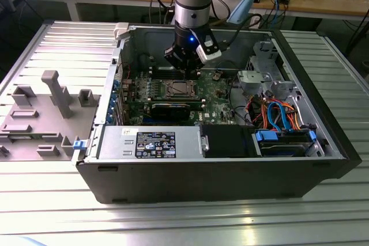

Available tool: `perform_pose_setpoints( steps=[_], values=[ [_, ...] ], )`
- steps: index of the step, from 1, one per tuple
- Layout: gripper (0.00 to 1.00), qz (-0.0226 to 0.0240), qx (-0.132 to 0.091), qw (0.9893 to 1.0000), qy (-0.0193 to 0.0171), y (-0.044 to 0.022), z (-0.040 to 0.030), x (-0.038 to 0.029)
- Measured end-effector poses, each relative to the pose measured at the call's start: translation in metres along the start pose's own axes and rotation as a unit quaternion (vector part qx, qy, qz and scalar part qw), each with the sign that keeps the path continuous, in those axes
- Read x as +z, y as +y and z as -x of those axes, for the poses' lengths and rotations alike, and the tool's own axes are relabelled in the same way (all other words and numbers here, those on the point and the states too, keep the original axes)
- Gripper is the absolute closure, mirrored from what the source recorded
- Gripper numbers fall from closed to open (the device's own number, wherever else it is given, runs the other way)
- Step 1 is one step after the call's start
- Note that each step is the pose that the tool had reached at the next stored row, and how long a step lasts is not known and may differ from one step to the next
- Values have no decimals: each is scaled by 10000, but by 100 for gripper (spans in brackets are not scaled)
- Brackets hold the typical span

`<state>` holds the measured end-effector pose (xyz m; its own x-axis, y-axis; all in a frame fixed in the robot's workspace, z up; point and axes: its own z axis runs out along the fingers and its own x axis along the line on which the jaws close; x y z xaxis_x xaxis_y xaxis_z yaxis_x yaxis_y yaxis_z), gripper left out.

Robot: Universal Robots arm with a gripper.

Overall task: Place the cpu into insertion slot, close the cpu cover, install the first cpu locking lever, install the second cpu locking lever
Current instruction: 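Install the second cpu locking lever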

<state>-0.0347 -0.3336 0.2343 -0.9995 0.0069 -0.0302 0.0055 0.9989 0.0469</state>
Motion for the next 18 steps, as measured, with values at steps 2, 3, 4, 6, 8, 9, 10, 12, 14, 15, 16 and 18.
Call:
perform_pose_setpoints(
  steps=[2, 3, 4, 6, 8, 9, 10, 12, 14, 15, 16, 18],
  values=[
    [89, 0, 0, 10000, 0, 0, 0, 0],
    [89, 0, 0, 10000, 0, 0, 0, 0],
    [89, 0, 0, 10000, 0, -1, 0, -1],
    [89, -1, 0, 10000, 0, 0, 0, -12],
    [89, 0, 0, 10000, 0, 1, 1, -28],
    [89, 0, 0, 10000, 0, 2, 1, -36],
    [89, 1, 0, 10000, -1, 2, 1, -37],
    [89, 1, 0, 10000, 0, 1, 1, -38],
    [89, -1, -1, 10000, 1, -5, 1, -40],
    [89, 0, 0, 10000, 0, -13, 2, -39],
    [89, 1, 0, 10000, 0, -24, 1, -39],
    [89, 0, 0, 10000, 0, -34, 1, -40]
  ],
)
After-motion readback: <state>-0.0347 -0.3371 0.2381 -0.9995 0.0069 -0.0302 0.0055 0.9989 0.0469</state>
